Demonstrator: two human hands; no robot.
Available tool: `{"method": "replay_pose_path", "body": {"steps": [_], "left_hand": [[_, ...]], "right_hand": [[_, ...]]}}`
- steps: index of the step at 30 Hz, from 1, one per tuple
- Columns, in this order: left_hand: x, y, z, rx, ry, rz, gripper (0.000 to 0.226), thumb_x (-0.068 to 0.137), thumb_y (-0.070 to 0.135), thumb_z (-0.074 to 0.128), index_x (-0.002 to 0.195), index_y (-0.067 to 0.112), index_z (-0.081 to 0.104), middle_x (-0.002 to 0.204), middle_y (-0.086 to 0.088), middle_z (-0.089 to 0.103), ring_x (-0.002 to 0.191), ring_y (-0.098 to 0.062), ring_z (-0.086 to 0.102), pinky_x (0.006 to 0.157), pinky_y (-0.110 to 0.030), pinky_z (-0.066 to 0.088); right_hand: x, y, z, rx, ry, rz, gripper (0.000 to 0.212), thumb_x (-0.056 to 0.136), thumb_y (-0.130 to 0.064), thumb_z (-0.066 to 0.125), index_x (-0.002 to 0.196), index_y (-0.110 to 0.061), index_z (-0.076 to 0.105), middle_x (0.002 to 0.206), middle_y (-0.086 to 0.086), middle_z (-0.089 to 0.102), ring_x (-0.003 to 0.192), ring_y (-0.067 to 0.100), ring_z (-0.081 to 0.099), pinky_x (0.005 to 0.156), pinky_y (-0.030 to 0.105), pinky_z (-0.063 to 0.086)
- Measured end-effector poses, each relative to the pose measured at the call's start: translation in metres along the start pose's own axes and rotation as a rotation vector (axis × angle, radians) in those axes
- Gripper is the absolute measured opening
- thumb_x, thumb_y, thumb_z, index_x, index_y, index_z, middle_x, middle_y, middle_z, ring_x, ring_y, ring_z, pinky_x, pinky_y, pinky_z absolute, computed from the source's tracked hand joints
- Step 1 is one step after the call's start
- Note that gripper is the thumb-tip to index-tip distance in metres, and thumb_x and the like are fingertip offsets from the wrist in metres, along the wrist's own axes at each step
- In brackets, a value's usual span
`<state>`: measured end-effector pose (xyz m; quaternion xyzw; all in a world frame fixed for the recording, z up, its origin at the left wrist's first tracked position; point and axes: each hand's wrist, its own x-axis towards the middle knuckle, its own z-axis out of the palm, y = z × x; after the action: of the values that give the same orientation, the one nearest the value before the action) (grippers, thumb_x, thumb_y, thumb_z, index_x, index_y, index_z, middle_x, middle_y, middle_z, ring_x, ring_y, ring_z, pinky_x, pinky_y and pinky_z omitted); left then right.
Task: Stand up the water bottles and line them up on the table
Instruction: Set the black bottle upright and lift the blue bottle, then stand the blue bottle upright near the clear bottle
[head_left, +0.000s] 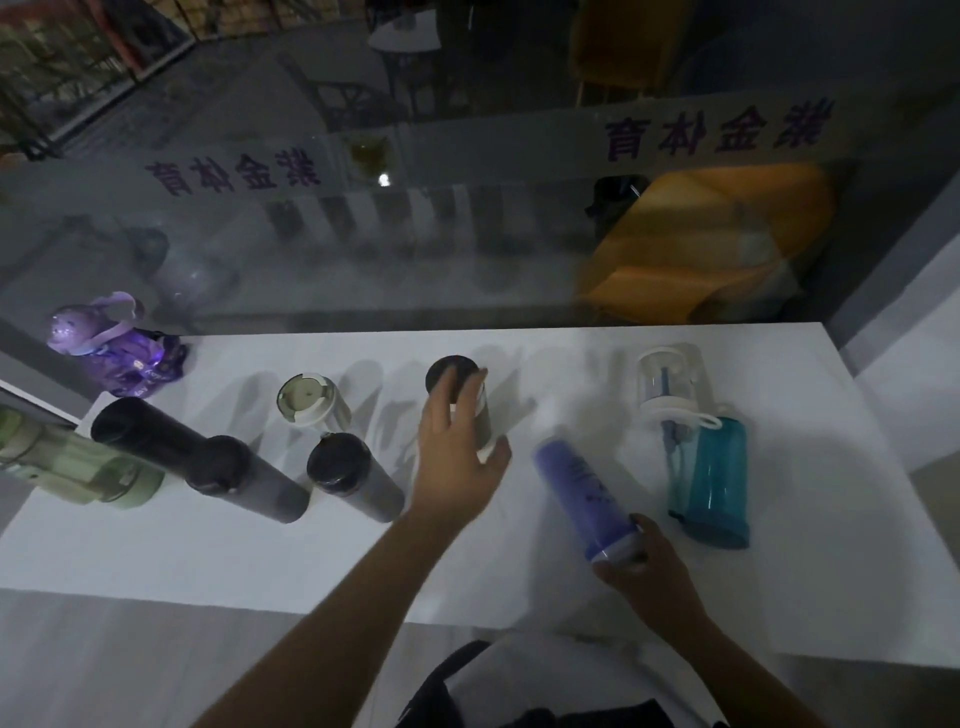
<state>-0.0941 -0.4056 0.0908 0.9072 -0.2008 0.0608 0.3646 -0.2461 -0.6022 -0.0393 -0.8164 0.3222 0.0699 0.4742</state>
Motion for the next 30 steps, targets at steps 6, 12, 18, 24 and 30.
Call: {"method": "replay_pose_path", "body": {"steps": [6,12,18,24,30], "left_hand": [[-0.092,-0.082,0.039,0.150,-0.312,-0.141,0.080,0.084,0.060,0.049,0.152,0.033,0.014,0.163,-0.002,0.003,0.149,-0.029,0.008,0.118,-0.049,0.022],[-0.118,-0.128,0.035,0.360,-0.614,-0.309,0.090,0.084,0.068,0.044,0.152,0.037,-0.005,0.161,-0.005,-0.018,0.148,-0.032,-0.015,0.120,-0.050,0.001],[-0.127,-0.140,0.033,0.376,-0.693,-0.287,0.088,0.083,0.064,0.047,0.150,0.040,-0.005,0.160,-0.005,-0.020,0.146,-0.034,-0.019,0.118,-0.055,-0.002],[-0.127,-0.148,0.035,0.375,-0.743,-0.236,0.088,0.087,0.065,0.038,0.150,0.036,-0.016,0.158,-0.009,-0.028,0.144,-0.038,-0.025,0.117,-0.060,-0.006],[-0.133,-0.155,0.037,0.361,-0.727,-0.211,0.088,0.088,0.067,0.034,0.149,0.035,-0.020,0.156,-0.007,-0.033,0.143,-0.037,-0.029,0.115,-0.059,-0.011]], "right_hand": [[-0.017,-0.029,0.001,-0.019,0.041,0.021,0.077,0.067,-0.023,0.085,0.133,-0.014,0.047,0.115,0.005,0.057,0.098,0.022,0.057,0.073,0.030,0.047],[-0.025,-0.082,-0.016,-0.101,0.119,-0.120,0.076,0.067,-0.019,0.086,0.132,-0.018,0.047,0.118,0.001,0.055,0.107,0.024,0.056,0.090,0.039,0.047],[-0.006,-0.158,-0.021,-0.261,0.060,-0.251,0.072,0.066,-0.026,0.082,0.131,-0.023,0.051,0.125,0.006,0.056,0.114,0.027,0.055,0.098,0.034,0.045],[-0.002,-0.214,-0.011,-0.527,-0.100,-0.235,0.072,0.079,-0.029,0.077,0.141,-0.031,0.041,0.141,0.000,0.049,0.123,0.022,0.051,0.101,0.033,0.045],[-0.006,-0.224,0.004,-0.622,-0.123,-0.212,0.072,0.083,-0.031,0.073,0.144,-0.030,0.035,0.145,-0.001,0.044,0.127,0.023,0.048,0.099,0.029,0.041]]}}
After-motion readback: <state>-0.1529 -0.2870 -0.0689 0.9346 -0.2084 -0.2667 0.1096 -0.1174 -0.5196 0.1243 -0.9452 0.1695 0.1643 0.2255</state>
